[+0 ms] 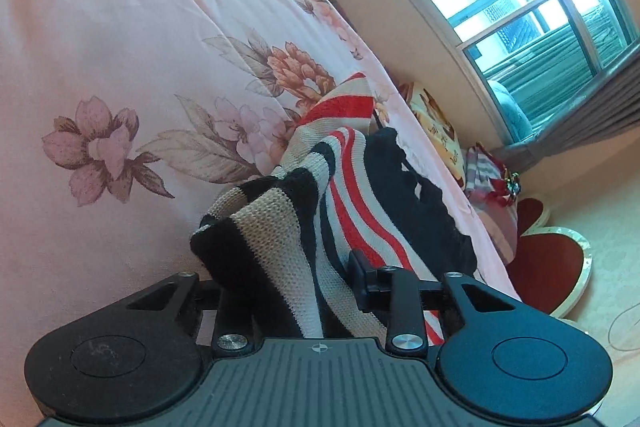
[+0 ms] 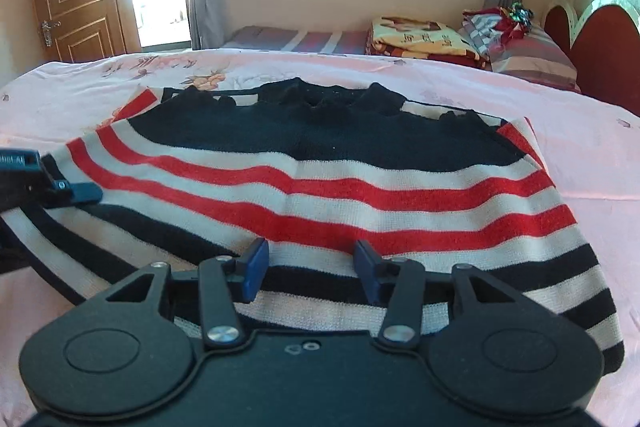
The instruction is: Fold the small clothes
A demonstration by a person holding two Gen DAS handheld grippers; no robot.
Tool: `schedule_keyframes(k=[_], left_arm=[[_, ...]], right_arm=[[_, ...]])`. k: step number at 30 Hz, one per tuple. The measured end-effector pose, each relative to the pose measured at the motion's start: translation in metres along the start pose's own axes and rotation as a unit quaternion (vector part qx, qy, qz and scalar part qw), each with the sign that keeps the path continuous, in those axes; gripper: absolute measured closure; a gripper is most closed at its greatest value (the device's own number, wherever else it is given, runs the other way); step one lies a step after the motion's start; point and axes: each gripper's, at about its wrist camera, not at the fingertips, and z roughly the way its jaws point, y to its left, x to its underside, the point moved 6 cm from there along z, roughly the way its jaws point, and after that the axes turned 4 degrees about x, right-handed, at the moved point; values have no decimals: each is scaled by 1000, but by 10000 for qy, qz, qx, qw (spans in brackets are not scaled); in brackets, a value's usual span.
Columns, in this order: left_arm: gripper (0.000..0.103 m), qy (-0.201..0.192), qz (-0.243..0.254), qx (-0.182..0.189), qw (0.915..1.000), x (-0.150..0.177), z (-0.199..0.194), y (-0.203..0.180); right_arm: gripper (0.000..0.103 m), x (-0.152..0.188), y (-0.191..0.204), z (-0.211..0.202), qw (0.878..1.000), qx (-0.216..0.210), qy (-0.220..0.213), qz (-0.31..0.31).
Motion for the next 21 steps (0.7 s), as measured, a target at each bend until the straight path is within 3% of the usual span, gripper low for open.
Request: schedule_keyframes(k=[2, 6, 8, 11, 16, 19, 21], left_arm=[[84, -63, 212, 12, 9998, -4, -3, -8], [84, -221, 1228, 443, 9912, -11, -16, -62], [84, -176, 1864, 719, 9797, -8, -16, -98], [84, 63, 2690, 1189, 9558, 9, -6, -155], [84, 897, 3507, 1798, 9147, 75, 24, -217], [84, 1659, 3820, 1596, 8950, 121, 55, -222], [82, 1742, 4041, 1363, 8876, 136, 60, -220]], right_arm=[[56, 2, 2, -1, 9999, 65, -66, -51], [56, 0, -3, -4, 9999, -41, -71, 135], [56, -3, -11, -7, 9988, -212, -52, 448], [56, -5, -32, -20, 9932, -313, -171, 1105], [56, 9, -89, -54, 9844, -84, -247, 1740], [55, 29, -120, -66, 9784, -7, -68, 2064], [55, 44, -133, -71, 9749, 15, 81, 2226]])
